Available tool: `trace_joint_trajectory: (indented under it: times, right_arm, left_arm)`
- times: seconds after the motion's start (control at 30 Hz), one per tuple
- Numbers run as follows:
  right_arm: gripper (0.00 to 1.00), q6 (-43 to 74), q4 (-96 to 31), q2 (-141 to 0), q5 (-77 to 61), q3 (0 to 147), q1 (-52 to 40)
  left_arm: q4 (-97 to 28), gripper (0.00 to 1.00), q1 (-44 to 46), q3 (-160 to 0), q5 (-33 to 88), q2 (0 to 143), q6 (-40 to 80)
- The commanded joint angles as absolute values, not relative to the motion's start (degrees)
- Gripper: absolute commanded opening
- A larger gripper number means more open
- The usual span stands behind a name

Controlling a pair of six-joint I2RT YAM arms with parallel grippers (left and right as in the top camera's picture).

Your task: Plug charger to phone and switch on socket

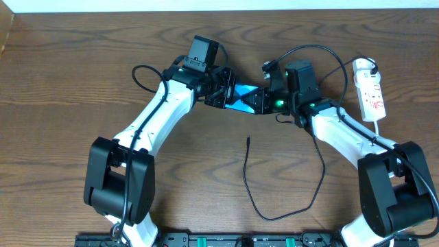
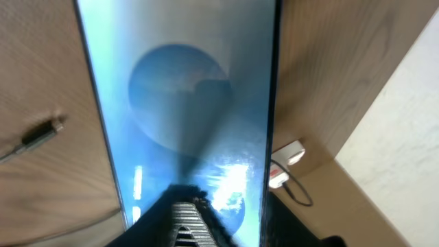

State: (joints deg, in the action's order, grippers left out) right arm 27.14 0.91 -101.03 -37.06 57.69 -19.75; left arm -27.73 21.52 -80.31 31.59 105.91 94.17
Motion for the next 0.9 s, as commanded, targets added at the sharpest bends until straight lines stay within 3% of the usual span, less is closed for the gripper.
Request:
trace_joint_trajectory:
  times: [0.0, 0.07, 0.2, 0.53, 0.87]
  right_arm:
    - [0.01, 26.52, 1.06, -100.51, -35.00, 58.81, -17.58]
    - [0.01, 26.79, 1.10, -100.51, -35.00, 58.81, -16.38]
    - [0.01, 31.83, 2.07, -100.51, -34.57, 58.81, -13.21]
    - [0.01, 69.58, 9.93, -100.51, -38.70, 58.81, -5.48]
    - [0.01, 97.93, 25.71, -100.51, -44.12, 58.81, -6.44]
  left_arm:
    - [-27.90, 0.67, 20.69, -80.55, 31.94, 104.66, 90.76]
    - [-27.70, 0.80, 20.36, -80.55, 31.92, 104.66, 89.54]
    - [-26.02, 0.90, 19.99, -80.55, 31.90, 104.66, 87.59]
    - [-13.63, 0.93, 19.94, -80.55, 31.86, 104.47, 85.52]
    - [-3.36, 0.93, 19.94, -80.55, 26.74, 104.47, 85.54]
